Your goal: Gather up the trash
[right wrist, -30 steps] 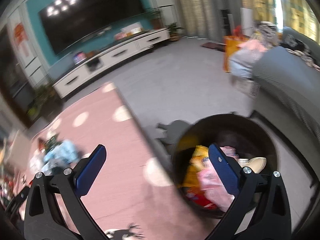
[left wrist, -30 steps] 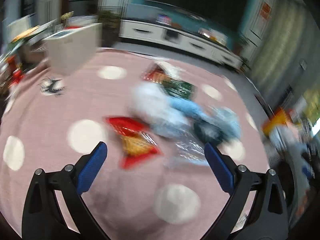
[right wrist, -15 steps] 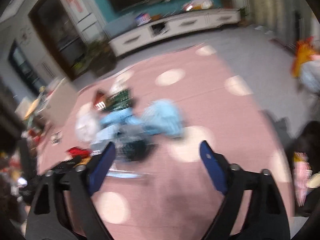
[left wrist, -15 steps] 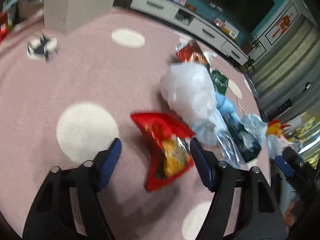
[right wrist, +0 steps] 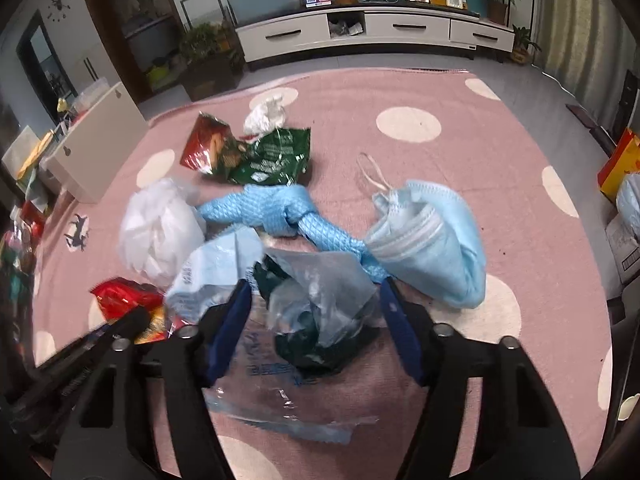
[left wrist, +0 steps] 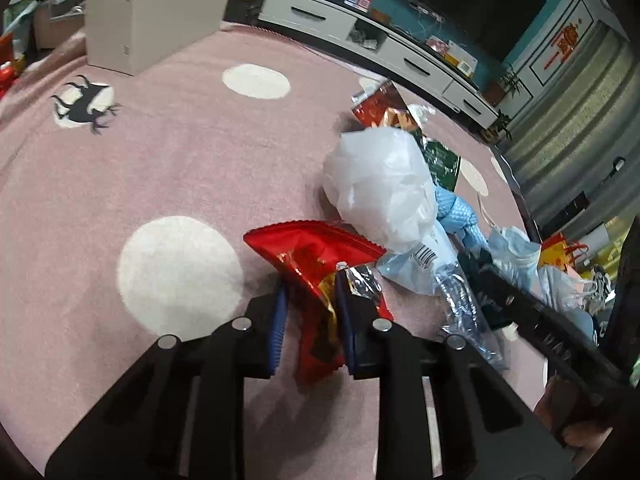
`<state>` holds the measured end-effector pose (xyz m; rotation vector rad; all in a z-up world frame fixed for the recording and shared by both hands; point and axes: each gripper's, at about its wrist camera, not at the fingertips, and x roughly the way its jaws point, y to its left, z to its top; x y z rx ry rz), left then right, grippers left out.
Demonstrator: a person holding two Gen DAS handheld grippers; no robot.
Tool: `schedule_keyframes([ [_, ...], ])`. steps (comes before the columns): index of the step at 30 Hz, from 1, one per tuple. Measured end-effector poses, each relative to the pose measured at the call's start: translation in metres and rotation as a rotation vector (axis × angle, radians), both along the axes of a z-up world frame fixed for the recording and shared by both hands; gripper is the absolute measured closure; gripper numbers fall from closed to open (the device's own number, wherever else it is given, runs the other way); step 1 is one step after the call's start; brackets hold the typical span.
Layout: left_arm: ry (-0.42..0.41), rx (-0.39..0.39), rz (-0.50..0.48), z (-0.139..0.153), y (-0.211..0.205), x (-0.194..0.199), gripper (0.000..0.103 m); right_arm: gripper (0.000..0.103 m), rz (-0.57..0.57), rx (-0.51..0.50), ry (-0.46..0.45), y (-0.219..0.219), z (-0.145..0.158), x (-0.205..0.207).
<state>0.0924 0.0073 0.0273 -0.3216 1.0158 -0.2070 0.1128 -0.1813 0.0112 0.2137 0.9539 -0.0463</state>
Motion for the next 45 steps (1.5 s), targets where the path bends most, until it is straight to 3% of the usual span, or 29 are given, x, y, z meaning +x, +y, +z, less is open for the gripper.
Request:
schedule_keyframes([
  [3,-0.021,-0.035,0.007,0.011,0.006,-0.011,0.079,0.055,0.02,-0.01,-0.002,-0.001,0.0,-0.012],
  [10,-0.108,0.016,0.002,0.04,0.002,-0.03,0.079,0.057,-0.011,0.048,-0.043,-0.017,0.016,-0.056],
  [20,-0.115,-0.12,0.026,0.053,0.013,-0.051,0.079,0.057,-0.131,0.096,-0.178,-0.044,0.046,-0.127],
  [24,-0.151,-0.084,0.006,0.062,0.005,-0.057,0.079,0.057,-0.143,0.1,-0.198,-0.05,0.051,-0.133],
  [40,-0.213,-0.062,-0.097,0.079,-0.029,-0.08,0.079,0.056,-0.129,0.096,-0.243,-0.054,0.063,-0.146],
  [45,-0.242,-0.03,-0.119,0.083,-0.036,-0.087,0.079,0.056,-0.149,0.054,-0.269,-0.056,0.072,-0.154],
])
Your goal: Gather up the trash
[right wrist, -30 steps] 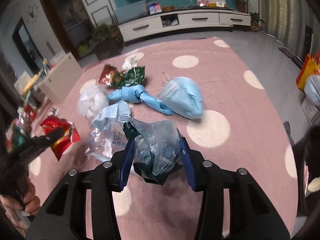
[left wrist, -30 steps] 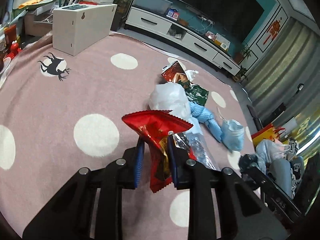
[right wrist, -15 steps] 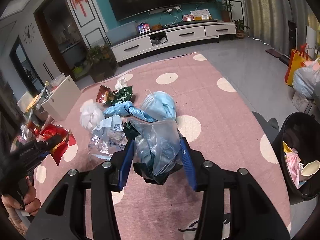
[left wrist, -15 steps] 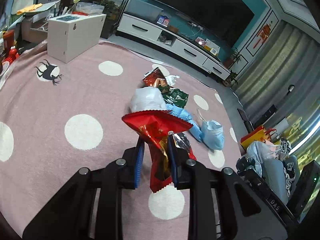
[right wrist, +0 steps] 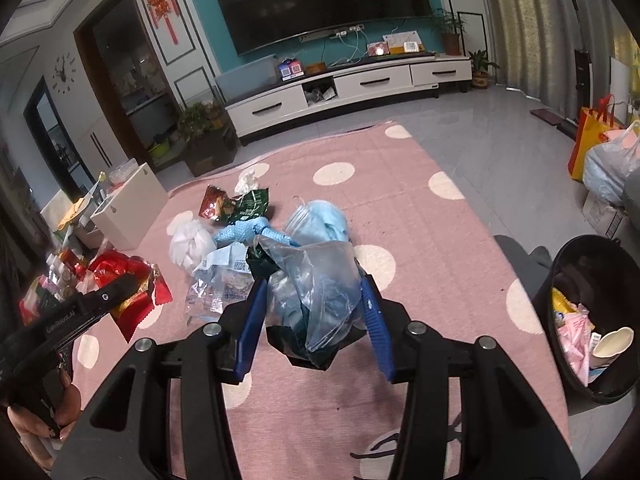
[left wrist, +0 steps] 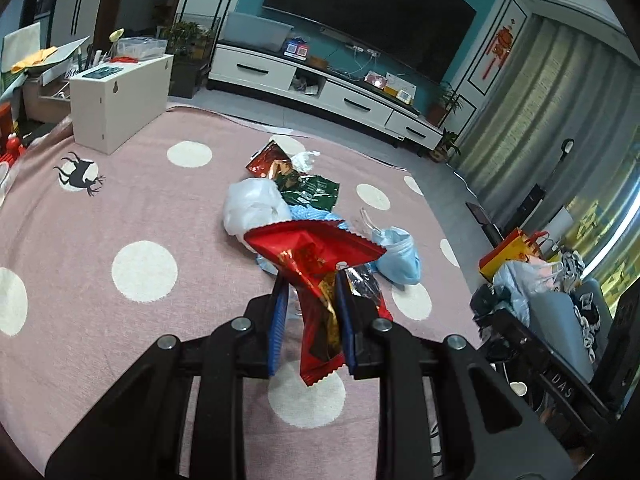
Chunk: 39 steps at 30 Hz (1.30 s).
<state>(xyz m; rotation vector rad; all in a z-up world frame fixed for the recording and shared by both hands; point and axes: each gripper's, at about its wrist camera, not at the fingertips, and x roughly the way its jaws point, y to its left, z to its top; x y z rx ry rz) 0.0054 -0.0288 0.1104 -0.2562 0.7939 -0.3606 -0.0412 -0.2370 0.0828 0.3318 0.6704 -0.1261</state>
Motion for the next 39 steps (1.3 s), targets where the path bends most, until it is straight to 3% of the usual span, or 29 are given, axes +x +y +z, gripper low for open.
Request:
schedule_keyframes([
  [6,-0.023,0.049,-0.029,0.003,-0.016,-0.01,0.079,0.056,-0.012,-0.019,-0.03,-0.002,0.01,-0.007],
  [26,-0.059,0.058,-0.168,0.01,-0.047,-0.034,0.079,0.055,-0.066,0.0,-0.083,-0.022,0.025,-0.027],
  [39,-0.057,0.094,-0.21,0.005,-0.064,-0.037,0.078,0.055,-0.135,0.025,-0.114,-0.046,0.032,-0.039],
])
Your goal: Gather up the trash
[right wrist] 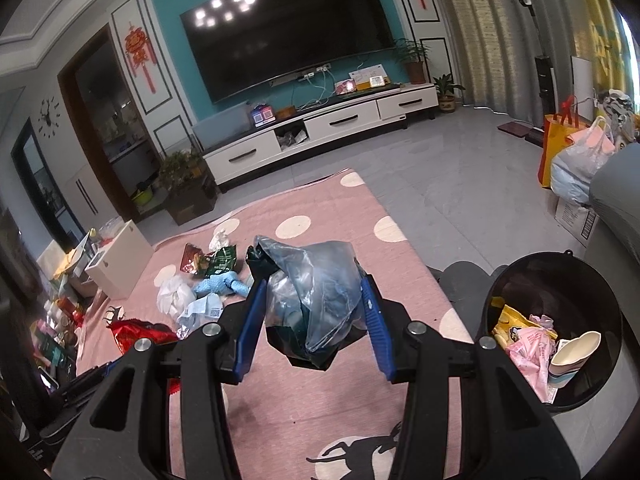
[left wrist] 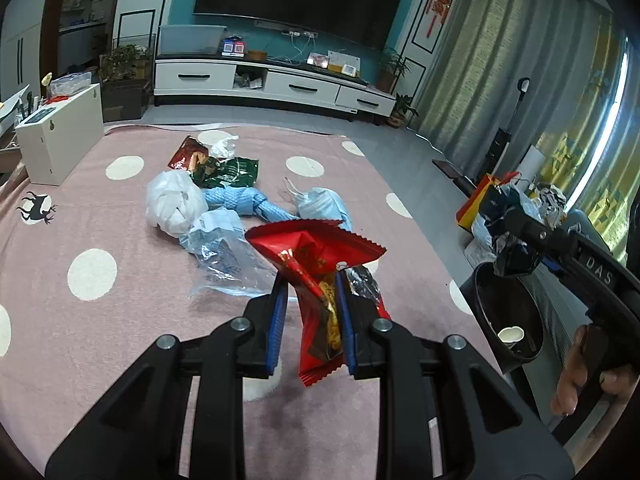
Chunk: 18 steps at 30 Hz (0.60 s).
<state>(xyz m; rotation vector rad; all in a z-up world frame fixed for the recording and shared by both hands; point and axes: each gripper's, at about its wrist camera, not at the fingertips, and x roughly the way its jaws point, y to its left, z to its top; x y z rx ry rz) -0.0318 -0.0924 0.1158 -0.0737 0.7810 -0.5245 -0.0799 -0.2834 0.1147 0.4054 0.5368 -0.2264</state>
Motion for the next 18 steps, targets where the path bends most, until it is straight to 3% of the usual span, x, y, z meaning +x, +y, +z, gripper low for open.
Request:
schedule_keyframes([
  [18,-0.003,-0.001,-0.027,-0.002,-0.007,-0.005,0.079,0.055,-0.052,-0.003,0.022,-0.015,-0.005,0.001],
])
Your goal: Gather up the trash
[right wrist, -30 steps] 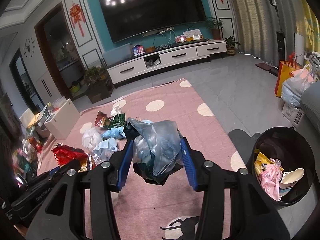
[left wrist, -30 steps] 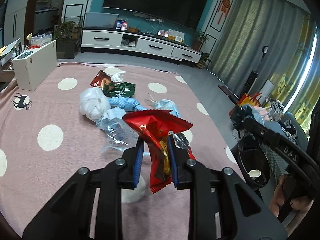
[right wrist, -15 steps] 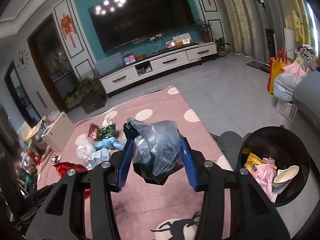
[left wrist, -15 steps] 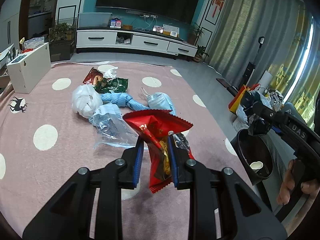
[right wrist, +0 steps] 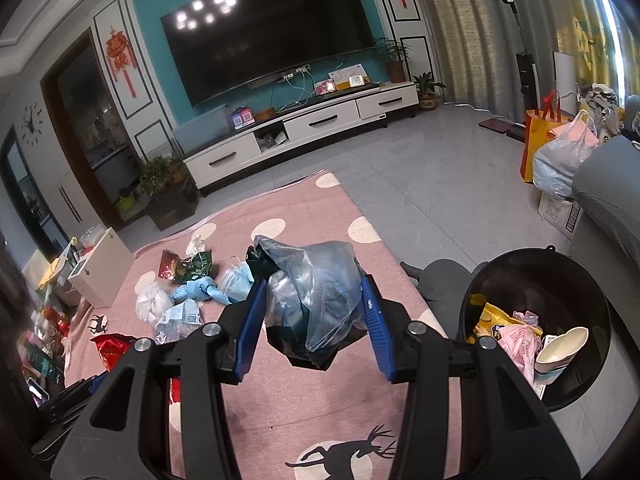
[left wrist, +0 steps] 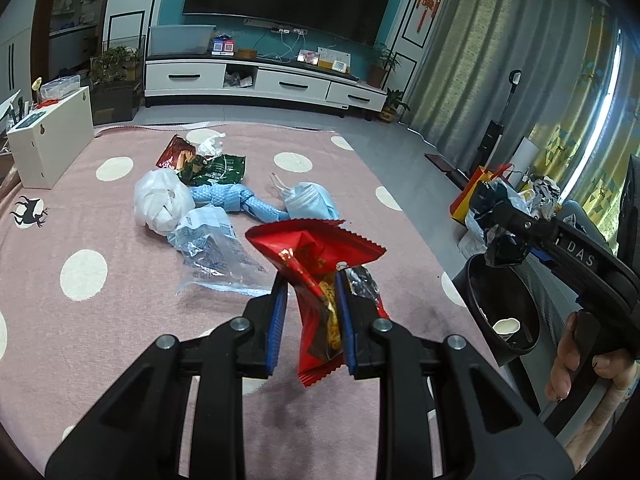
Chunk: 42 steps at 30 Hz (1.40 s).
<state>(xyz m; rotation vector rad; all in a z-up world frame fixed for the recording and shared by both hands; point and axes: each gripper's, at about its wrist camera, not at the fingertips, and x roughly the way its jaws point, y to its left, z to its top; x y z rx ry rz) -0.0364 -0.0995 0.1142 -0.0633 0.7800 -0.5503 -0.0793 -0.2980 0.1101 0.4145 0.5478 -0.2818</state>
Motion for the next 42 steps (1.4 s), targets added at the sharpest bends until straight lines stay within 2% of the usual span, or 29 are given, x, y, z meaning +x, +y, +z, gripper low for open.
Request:
schedule_keyframes([
  [42,-0.013,-0.018,-0.038,0.009,-0.008,-0.017,0.079,0.055,-0.021,-0.004,0.0,-0.002,0.0,-0.004],
])
